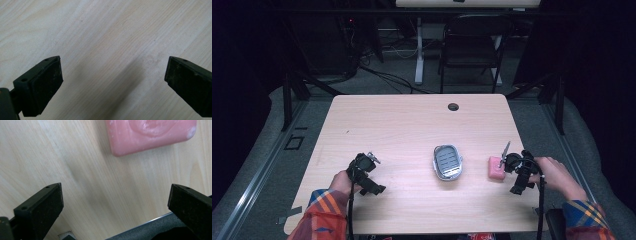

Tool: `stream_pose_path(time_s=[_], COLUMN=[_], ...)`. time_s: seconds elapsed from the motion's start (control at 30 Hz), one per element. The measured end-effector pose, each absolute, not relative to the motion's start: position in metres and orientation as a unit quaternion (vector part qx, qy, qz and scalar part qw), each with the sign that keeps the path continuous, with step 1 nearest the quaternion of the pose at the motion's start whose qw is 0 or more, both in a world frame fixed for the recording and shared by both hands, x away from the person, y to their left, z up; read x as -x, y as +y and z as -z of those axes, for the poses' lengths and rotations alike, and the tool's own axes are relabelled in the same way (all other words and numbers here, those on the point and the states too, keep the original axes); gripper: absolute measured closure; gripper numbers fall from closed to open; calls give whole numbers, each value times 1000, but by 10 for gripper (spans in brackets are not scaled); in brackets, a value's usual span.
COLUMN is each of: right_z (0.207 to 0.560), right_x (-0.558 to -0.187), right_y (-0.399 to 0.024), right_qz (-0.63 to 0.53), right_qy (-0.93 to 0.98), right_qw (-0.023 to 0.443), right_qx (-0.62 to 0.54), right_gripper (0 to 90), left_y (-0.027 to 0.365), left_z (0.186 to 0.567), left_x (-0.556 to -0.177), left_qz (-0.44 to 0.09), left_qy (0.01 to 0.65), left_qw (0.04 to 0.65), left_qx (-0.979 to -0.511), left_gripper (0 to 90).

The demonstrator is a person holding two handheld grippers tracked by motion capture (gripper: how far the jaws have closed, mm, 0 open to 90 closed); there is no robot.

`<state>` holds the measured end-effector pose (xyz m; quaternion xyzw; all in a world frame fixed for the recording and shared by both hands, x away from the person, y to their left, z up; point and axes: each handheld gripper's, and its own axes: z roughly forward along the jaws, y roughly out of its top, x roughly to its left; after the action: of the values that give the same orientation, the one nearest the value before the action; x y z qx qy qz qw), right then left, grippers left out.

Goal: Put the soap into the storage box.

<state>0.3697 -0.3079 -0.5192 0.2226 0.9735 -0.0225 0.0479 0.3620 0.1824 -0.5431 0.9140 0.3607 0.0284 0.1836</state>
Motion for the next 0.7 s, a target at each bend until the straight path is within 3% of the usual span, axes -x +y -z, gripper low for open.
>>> stream_pose_path(time_s=[0.7], right_z=[514], right_x=[-386], right_y=[-291], right_qz=[-5], right_qy=[981], right_qw=[56], right_qx=[-187], right_gripper=[0], left_y=[180], left_z=[544], left_x=[-362], left_qz=[-27], left_qy=[356], left_qw=[179], left_qx=[-917], left_gripper=[15])
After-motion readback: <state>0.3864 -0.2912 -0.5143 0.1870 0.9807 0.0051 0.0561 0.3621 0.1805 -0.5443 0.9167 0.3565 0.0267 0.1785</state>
